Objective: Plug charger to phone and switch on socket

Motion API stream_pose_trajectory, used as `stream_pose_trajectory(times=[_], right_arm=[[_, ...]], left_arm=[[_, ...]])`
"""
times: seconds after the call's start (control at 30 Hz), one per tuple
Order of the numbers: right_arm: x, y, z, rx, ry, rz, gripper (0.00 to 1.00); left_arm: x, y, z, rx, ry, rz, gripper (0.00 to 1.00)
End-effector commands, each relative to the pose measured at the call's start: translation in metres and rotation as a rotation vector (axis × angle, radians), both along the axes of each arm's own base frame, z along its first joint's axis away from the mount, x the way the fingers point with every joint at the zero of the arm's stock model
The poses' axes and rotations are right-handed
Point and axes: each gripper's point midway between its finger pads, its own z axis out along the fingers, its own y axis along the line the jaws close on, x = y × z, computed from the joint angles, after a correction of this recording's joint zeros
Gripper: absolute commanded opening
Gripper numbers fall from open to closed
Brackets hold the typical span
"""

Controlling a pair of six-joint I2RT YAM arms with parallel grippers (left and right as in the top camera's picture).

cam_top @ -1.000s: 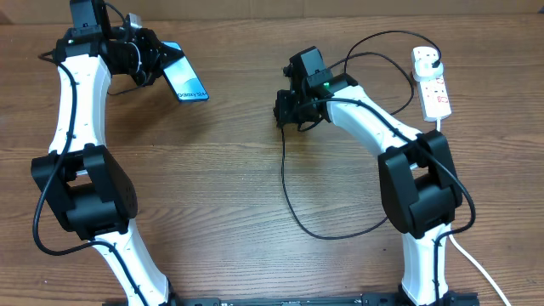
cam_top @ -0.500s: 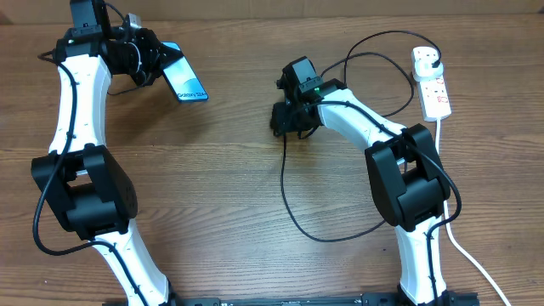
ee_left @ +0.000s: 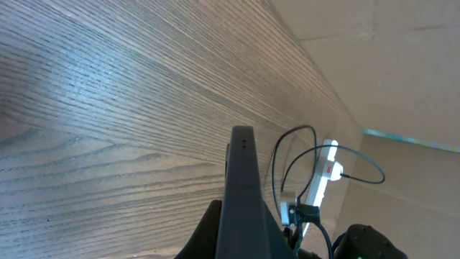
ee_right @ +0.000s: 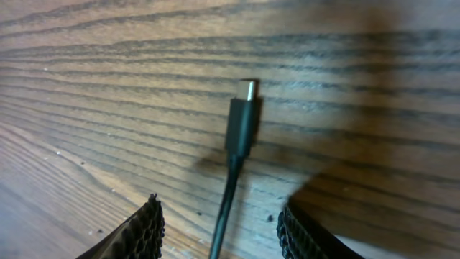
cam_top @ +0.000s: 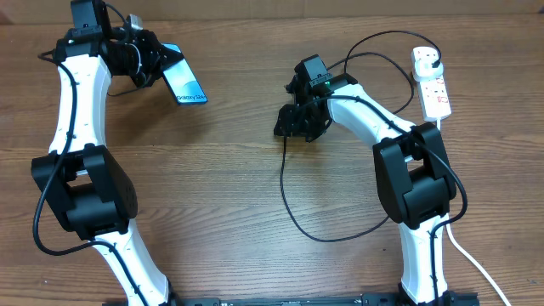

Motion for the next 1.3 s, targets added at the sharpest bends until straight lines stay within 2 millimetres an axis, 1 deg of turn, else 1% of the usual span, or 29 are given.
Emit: stream_pose_trajectory(times=[0.0, 0.07, 0.13, 0.17, 0.2, 0.33, 0.47, 0.5, 0.67, 0.8, 0.9, 0.97, 1.0, 1.03, 1.17, 1.2, 1.27], right_arm=[[-0.011, 0.003, -0.015, 0.013, 0.066, -0.028, 0.51], [-0.010, 0.008, -0.019, 0.040, 0.079, -0.038, 0.50], [-0.012, 0.017, -0.022, 0.095, 0.100, -0.024, 0.49], [-0.013, 0.021, -0.022, 0.115, 0.109, -0.022, 0.47], [-0.013, 0.022, -0.026, 0.124, 0.122, -0.027, 0.45], [-0.012, 0.023, -0.034, 0.128, 0.131, -0.040, 0.40], [-0.005, 0.026, -0.038, 0.139, 0.118, -0.060, 0.35], [-0.005, 0.026, -0.039, 0.139, 0.117, -0.061, 0.35], [-0.002, 0.025, -0.055, 0.126, 0.114, -0.065, 0.33], [0.000, 0.019, -0.067, 0.084, 0.102, -0.073, 0.28], [0.003, 0.013, -0.071, 0.046, 0.077, -0.067, 0.22], [0.004, 0.013, -0.071, 0.044, 0.065, -0.052, 0.16], [0.004, 0.013, -0.071, 0.045, 0.062, -0.051, 0.08], [0.005, 0.013, -0.071, 0.046, 0.059, -0.051, 0.04], [0.003, 0.014, -0.068, 0.052, 0.072, -0.050, 0.04], [0.003, 0.014, -0.064, 0.066, 0.083, -0.052, 0.04], [0.007, 0.016, -0.047, 0.128, 0.102, -0.052, 0.04]], left_arm=[[-0.001, -0.006, 0.002, 0.003, -0.020, -0.034, 0.04], [-0.002, -0.006, 0.002, 0.001, -0.012, -0.034, 0.04], [-0.004, -0.007, 0.001, -0.001, -0.003, -0.035, 0.04], [-0.005, -0.007, 0.000, 0.000, 0.000, -0.037, 0.04], [-0.005, -0.007, 0.000, 0.000, 0.001, -0.038, 0.04], [-0.006, -0.008, 0.000, 0.005, -0.004, -0.049, 0.04], [-0.007, -0.011, -0.001, 0.008, -0.001, -0.059, 0.05], [-0.007, -0.011, -0.001, 0.008, -0.001, -0.060, 0.04], [-0.007, -0.017, -0.001, 0.009, -0.001, -0.071, 0.04], [-0.008, -0.021, -0.001, 0.009, -0.001, -0.079, 0.04], [-0.008, -0.022, -0.001, 0.009, -0.001, -0.080, 0.04], [-0.008, -0.023, -0.001, 0.008, -0.001, -0.081, 0.04], [-0.008, -0.023, -0.001, 0.008, -0.001, -0.081, 0.04], [-0.008, -0.023, -0.001, 0.008, -0.001, -0.081, 0.04], [-0.009, -0.027, 0.002, -0.018, -0.006, -0.095, 0.04], [-0.009, -0.029, 0.004, -0.032, -0.010, -0.103, 0.04], [-0.010, -0.033, 0.007, -0.058, -0.015, -0.116, 0.04]])
